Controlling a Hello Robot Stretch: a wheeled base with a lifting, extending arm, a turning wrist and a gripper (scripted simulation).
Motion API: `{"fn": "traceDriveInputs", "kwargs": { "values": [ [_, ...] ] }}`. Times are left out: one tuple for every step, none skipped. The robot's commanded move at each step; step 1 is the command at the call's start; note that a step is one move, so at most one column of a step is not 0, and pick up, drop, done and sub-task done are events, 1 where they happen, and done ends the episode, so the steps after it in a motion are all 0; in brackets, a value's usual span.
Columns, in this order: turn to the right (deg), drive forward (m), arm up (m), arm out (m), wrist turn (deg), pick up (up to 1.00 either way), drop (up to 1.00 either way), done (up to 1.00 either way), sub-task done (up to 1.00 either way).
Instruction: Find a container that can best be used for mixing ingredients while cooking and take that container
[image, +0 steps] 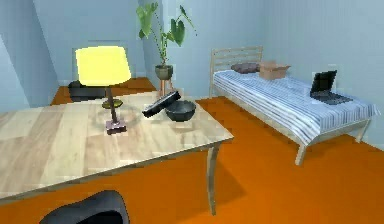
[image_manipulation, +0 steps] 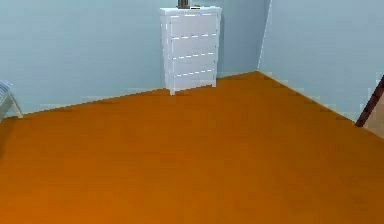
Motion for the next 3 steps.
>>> {"fn": "traceDriveInputs", "kwargs": {
  "values": [
    [3.0,0.0,0.0,0.0,0.0,0.0,0.0,0.0,0.0],
    [45.0,0.0,0.0,0.0,0.0,0.0,0.0,0.0,0.0],
    [24.0,0.0,0.0,0.0,0.0,0.0,0.0,0.0,0.0]
  ]
}}
